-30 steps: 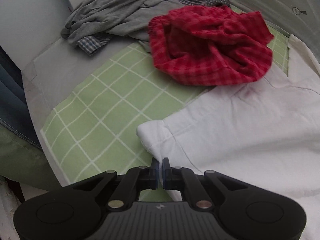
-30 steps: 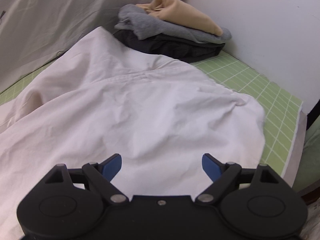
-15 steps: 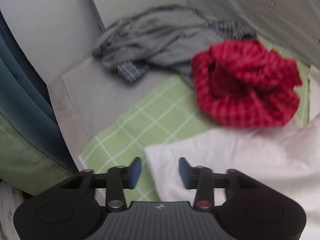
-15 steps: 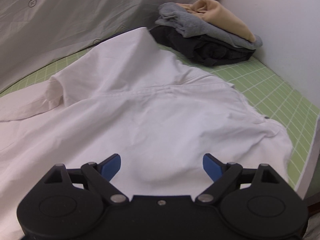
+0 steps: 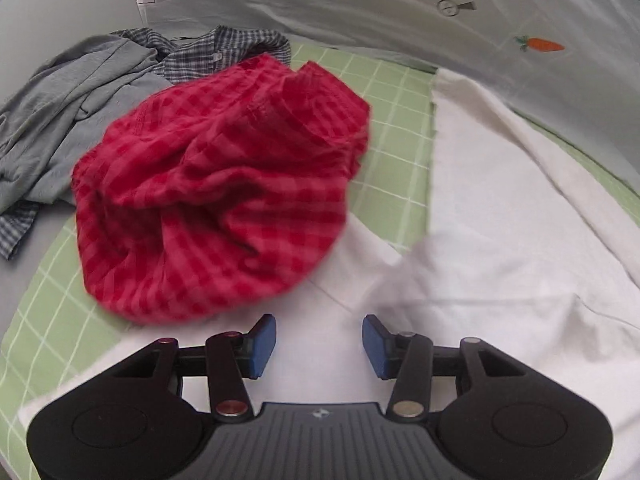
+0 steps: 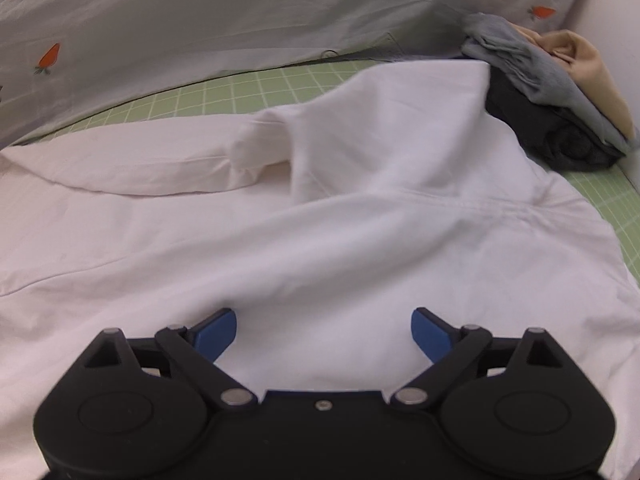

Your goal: Fold clothes

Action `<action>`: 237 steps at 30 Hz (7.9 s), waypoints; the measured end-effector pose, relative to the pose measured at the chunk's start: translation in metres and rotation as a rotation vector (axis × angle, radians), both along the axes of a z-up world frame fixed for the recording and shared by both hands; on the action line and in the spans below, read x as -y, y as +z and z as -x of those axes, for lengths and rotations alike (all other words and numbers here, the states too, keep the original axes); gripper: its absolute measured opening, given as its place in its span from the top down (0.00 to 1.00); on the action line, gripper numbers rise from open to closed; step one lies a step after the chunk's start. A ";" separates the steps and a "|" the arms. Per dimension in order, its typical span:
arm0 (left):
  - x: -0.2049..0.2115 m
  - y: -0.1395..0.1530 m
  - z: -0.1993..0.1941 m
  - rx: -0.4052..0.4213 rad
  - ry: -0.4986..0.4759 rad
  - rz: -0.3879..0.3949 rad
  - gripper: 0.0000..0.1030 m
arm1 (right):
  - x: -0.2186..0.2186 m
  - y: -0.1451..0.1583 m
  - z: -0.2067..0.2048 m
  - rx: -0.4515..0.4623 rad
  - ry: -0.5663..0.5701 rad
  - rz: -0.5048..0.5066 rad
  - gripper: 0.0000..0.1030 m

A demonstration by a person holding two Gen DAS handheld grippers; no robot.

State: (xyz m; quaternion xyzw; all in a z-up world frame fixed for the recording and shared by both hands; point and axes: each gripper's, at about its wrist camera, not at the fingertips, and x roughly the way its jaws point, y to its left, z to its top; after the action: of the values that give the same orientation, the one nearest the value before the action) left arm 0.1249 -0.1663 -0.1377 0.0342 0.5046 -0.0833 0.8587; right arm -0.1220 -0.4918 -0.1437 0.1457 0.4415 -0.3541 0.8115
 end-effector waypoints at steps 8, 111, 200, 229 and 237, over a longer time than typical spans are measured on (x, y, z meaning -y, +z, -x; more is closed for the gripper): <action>-0.053 -0.010 -0.077 0.044 0.199 -0.019 0.51 | -0.004 -0.007 -0.022 -0.067 -0.040 0.034 0.08; 0.165 -0.001 -0.206 -0.213 0.164 0.432 0.96 | 0.085 0.046 -0.139 0.412 -0.103 -0.007 0.94; -0.004 -0.001 -0.211 0.243 0.013 -0.191 0.83 | -0.057 0.000 -0.169 0.074 0.274 -0.035 0.88; 0.212 -0.023 0.017 -0.055 -0.206 -0.108 0.19 | 0.239 -0.006 -0.040 0.243 -0.120 -0.082 0.37; 0.208 -0.026 0.015 -0.045 -0.139 -0.147 0.02 | 0.260 -0.019 -0.023 0.430 -0.207 -0.264 0.35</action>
State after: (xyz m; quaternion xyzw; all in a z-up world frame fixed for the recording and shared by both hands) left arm 0.1095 -0.3744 -0.1636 0.1301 0.5251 -0.1062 0.8343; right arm -0.0991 -0.7514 -0.1627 0.3666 0.2842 -0.3354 0.8199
